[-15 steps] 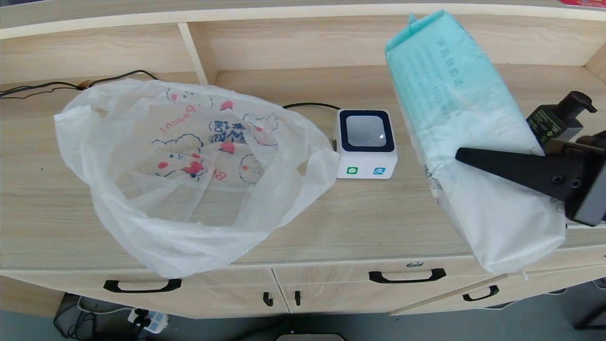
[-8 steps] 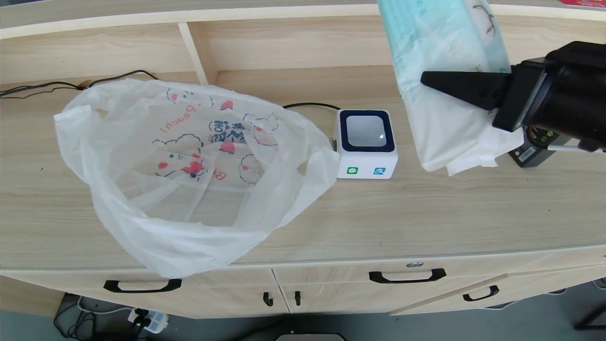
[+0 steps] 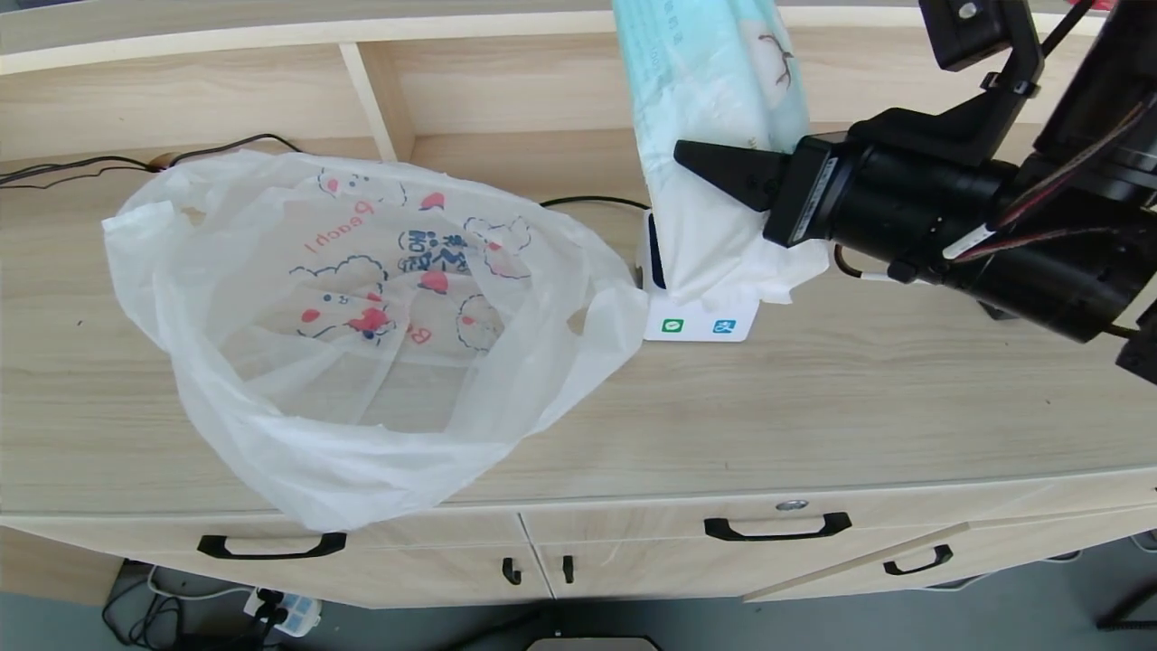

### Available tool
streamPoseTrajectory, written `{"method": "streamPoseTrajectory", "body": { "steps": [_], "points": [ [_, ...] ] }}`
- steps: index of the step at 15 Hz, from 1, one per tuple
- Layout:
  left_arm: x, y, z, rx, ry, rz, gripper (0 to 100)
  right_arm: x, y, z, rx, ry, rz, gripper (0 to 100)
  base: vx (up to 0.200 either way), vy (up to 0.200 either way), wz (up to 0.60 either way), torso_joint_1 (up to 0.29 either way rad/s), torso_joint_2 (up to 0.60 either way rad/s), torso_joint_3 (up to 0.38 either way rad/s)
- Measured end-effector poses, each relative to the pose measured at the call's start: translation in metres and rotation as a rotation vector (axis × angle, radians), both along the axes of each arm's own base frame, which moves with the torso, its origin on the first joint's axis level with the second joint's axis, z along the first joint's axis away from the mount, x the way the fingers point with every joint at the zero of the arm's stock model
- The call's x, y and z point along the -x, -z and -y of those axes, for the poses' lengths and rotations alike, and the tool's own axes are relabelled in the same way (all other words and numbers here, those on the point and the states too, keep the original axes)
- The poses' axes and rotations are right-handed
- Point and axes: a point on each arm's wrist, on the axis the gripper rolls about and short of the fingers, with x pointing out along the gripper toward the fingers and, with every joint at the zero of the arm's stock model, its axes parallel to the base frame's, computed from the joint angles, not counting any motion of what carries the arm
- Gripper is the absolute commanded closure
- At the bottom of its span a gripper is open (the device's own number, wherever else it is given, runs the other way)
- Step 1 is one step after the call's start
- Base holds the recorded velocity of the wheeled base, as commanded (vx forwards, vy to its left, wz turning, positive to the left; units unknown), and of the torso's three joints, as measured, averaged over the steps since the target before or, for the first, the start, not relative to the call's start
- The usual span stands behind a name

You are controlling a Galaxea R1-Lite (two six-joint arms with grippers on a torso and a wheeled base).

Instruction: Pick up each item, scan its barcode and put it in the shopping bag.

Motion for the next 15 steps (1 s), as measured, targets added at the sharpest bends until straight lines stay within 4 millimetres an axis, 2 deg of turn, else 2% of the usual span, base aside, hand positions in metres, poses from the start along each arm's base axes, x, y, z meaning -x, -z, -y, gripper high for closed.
{"method": "streamPoseTrajectory", "body": {
  "steps": [10, 15],
  "points": [
    [0.0, 0.0, 0.0, 0.0, 0.0, 0.0, 0, -0.029, 0.004, -0.019, 0.006, 0.002, 0.004, 100, 0.0, 0.0, 0.0, 0.0, 0.0, 0.0],
    [0.0, 0.0, 0.0, 0.0, 0.0, 0.0, 0, -0.039, 0.004, -0.013, 0.009, 0.033, 0.014, 100, 0.0, 0.0, 0.0, 0.0, 0.0, 0.0]
  ]
}}
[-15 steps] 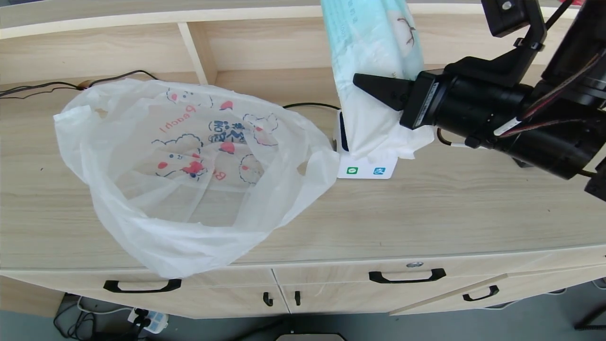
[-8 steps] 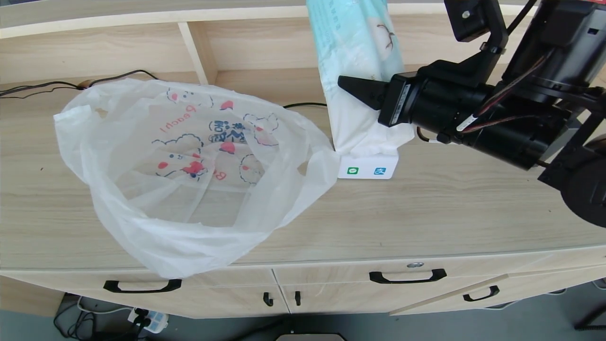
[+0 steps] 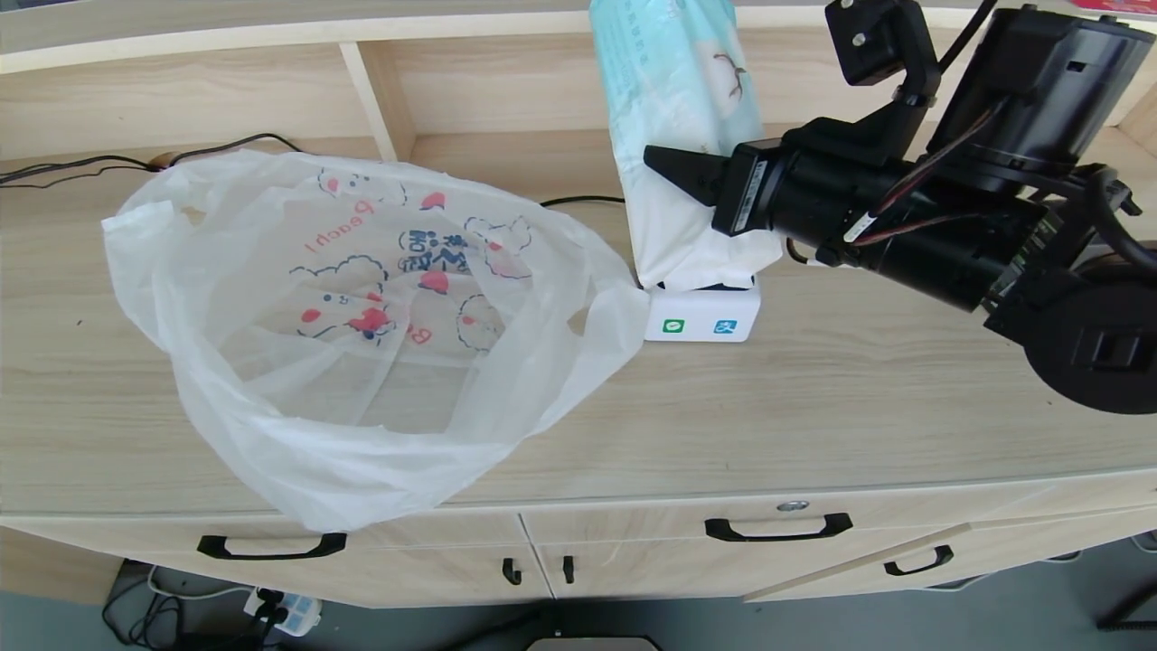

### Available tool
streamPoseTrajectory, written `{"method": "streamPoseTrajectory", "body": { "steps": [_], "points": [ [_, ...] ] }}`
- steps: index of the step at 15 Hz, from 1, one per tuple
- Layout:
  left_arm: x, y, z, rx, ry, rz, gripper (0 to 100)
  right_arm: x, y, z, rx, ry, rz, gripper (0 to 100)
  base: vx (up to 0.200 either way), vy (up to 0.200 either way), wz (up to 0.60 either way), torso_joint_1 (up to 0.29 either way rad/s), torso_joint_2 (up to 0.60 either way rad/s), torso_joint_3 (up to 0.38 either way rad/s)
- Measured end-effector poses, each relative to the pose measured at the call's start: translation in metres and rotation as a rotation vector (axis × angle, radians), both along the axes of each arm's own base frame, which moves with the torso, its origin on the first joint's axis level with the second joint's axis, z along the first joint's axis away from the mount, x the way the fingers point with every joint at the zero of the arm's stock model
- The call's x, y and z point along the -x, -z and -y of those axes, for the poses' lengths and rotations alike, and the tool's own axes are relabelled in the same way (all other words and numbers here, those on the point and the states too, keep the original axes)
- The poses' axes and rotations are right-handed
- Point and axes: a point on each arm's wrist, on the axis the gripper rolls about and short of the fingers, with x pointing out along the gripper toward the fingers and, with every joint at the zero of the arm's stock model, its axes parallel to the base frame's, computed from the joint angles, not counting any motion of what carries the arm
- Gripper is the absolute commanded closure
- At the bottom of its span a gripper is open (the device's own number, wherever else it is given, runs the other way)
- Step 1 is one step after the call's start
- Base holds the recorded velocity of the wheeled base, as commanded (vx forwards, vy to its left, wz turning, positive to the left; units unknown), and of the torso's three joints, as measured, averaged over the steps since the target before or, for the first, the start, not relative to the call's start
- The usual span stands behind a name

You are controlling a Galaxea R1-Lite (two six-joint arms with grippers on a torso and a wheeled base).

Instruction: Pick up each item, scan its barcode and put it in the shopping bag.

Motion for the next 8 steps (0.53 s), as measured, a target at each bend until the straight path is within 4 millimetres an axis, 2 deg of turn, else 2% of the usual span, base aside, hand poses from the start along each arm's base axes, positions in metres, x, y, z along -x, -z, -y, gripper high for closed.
{"method": "streamPoseTrajectory", "body": {
  "steps": [4, 8],
  "points": [
    [0.0, 0.0, 0.0, 0.0, 0.0, 0.0, 0, 0.011, -0.011, 0.002, 0.025, -0.002, 0.051, 100, 0.0, 0.0, 0.0, 0.0, 0.0, 0.0],
    [0.0, 0.0, 0.0, 0.0, 0.0, 0.0, 0, 0.043, -0.031, -0.022, 0.013, -0.116, 0.092, 100, 0.0, 0.0, 0.0, 0.0, 0.0, 0.0]
  ]
}}
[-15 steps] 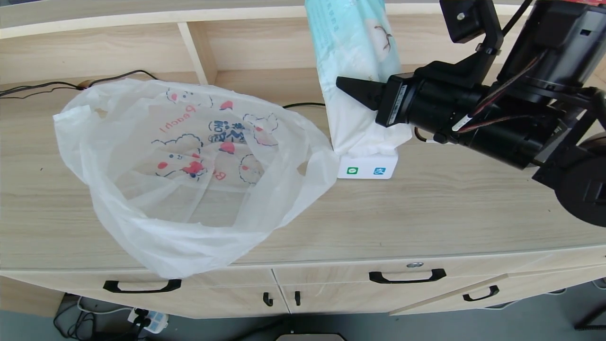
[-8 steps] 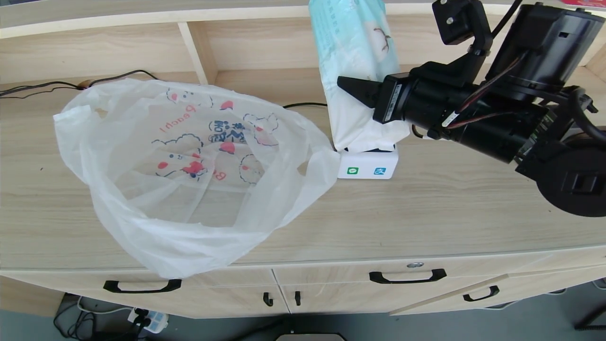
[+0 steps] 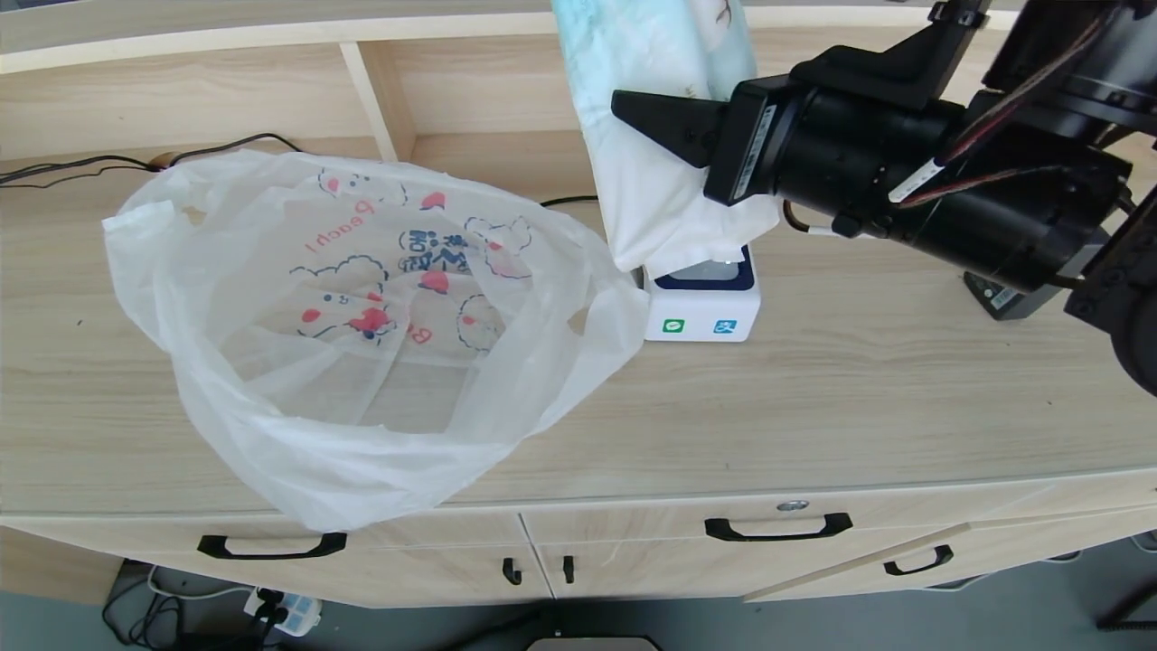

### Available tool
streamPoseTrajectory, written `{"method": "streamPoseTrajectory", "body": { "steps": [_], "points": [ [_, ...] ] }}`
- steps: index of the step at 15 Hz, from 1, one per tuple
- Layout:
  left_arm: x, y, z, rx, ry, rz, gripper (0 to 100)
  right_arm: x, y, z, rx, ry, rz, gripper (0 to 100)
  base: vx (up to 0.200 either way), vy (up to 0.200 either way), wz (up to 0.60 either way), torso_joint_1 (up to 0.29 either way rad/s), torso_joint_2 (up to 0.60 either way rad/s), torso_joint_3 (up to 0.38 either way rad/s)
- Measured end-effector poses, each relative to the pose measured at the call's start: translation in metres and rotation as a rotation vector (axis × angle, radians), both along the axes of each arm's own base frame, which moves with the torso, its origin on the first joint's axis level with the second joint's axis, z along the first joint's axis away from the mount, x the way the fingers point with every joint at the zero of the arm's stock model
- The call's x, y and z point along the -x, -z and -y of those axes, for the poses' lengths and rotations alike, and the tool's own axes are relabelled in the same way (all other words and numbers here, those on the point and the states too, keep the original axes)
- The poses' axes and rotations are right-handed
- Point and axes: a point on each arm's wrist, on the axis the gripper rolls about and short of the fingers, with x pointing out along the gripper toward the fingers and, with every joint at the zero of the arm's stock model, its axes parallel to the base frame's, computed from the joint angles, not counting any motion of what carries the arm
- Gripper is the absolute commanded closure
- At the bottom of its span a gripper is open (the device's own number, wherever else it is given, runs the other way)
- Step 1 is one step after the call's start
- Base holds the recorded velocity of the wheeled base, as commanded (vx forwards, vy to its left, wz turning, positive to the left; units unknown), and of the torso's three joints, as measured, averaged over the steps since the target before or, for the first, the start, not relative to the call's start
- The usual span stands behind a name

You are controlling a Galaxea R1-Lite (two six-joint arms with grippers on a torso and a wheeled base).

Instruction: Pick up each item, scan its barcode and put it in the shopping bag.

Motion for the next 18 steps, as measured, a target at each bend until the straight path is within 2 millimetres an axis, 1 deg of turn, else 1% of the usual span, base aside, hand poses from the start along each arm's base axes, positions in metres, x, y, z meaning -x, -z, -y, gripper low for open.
{"method": "streamPoseTrajectory", "body": {
  "steps": [2, 5, 7, 9, 10, 11, 13, 14, 16, 18],
  "points": [
    [0.0, 0.0, 0.0, 0.0, 0.0, 0.0, 0, 0.016, -0.013, -0.016, -0.024, -0.071, 0.022, 100, 0.0, 0.0, 0.0, 0.0, 0.0, 0.0],
    [0.0, 0.0, 0.0, 0.0, 0.0, 0.0, 0, 0.029, -0.023, -0.044, -0.05, -0.101, 0.05, 100, 0.0, 0.0, 0.0, 0.0, 0.0, 0.0],
    [0.0, 0.0, 0.0, 0.0, 0.0, 0.0, 0, 0.034, -0.021, -0.066, -0.031, -0.087, 0.093, 100, 0.0, 0.0, 0.0, 0.0, 0.0, 0.0],
    [0.0, 0.0, 0.0, 0.0, 0.0, 0.0, 0, 0.034, -0.014, -0.076, -0.012, -0.092, 0.098, 100, 0.0, 0.0, 0.0, 0.0, 0.0, 0.0],
    [0.0, 0.0, 0.0, 0.0, -0.001, 0.0, 0, 0.034, -0.01, -0.077, -0.005, -0.095, 0.094, 100, 0.0, 0.0, 0.0, 0.0, 0.0, 0.0],
    [0.0, 0.0, 0.0, 0.0, 0.0, 0.0, 0, 0.035, 0.0, -0.077, 0.021, -0.099, 0.073, 100, 0.0, 0.0, 0.0, 0.0, 0.0, 0.0],
    [0.0, 0.0, 0.0, 0.0, 0.0, 0.0, 0, 0.039, 0.015, -0.072, 0.062, -0.102, 0.036, 100, 0.0, 0.0, 0.6, 0.002, 0.0, 0.0],
    [0.0, 0.0, 0.0, 0.0, 0.0, 0.0, 0, 0.042, 0.019, -0.068, 0.068, -0.103, 0.029, 100, 0.0, 0.0, 0.6, -0.007, 0.0, 0.002],
    [0.0, 0.0, 0.0, 0.0, 0.0, 0.001, 0, 0.048, 0.017, -0.061, 0.035, -0.103, 0.055, 100, 0.0, 0.0, 0.6, 0.007, 0.0, 0.007],
    [0.0, 0.0, 0.0, 0.0, 0.0, 0.001, 0, 0.051, 0.023, -0.055, 0.025, -0.097, 0.059, 100, 0.0, 0.0, 0.6, 0.002, 0.01, 0.002]
  ]
}}
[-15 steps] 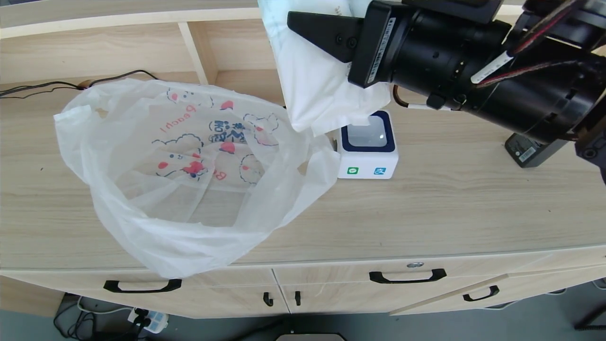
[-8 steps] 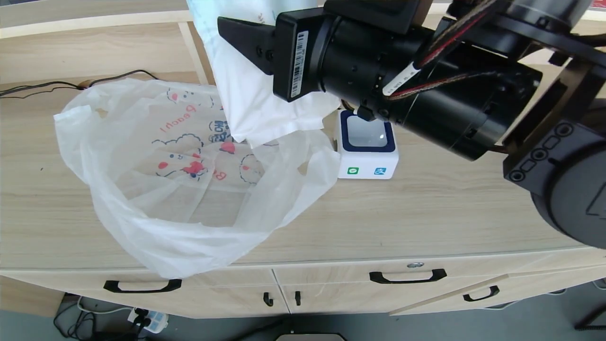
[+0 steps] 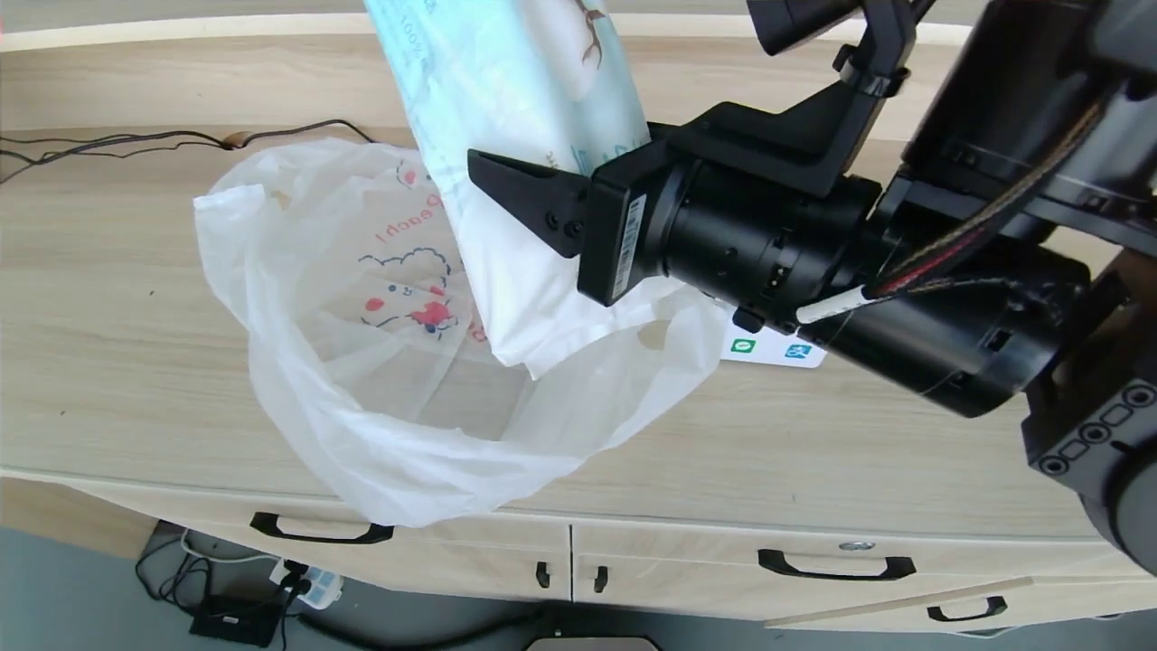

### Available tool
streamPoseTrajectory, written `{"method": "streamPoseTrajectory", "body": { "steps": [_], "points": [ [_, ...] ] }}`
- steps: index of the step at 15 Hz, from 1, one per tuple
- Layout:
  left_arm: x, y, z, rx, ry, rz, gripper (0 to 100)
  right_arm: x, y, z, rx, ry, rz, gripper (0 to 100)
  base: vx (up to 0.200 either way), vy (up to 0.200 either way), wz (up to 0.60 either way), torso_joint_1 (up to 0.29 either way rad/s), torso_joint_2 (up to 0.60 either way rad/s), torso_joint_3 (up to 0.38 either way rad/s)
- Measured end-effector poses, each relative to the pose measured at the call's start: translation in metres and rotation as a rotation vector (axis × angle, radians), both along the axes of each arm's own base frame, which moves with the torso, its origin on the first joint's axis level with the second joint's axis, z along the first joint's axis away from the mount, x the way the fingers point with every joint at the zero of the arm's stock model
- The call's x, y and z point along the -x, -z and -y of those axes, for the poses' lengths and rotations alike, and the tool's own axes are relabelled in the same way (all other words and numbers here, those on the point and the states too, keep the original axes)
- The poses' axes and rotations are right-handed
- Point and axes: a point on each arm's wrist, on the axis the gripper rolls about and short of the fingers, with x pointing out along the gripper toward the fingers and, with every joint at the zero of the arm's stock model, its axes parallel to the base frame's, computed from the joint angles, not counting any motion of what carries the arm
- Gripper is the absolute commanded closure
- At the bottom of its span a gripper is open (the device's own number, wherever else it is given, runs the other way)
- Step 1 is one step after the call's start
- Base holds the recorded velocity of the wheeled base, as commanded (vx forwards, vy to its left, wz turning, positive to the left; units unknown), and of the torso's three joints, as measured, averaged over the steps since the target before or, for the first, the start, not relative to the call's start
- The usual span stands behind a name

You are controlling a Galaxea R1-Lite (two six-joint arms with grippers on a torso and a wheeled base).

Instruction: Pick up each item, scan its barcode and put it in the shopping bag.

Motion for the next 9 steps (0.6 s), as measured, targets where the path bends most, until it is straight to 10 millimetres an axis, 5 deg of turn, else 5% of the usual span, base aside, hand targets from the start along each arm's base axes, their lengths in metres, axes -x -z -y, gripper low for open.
{"method": "streamPoseTrajectory", "body": {
  "steps": [9],
  "points": [
    [0.0, 0.0, 0.0, 0.0, 0.0, 0.0, 0, -0.001, 0.035, 0.037, -0.001, 0.091, -0.123, 100, 0.0, 0.0, 0.07, 0.0, 0.0, 0.0]
  ]
}}
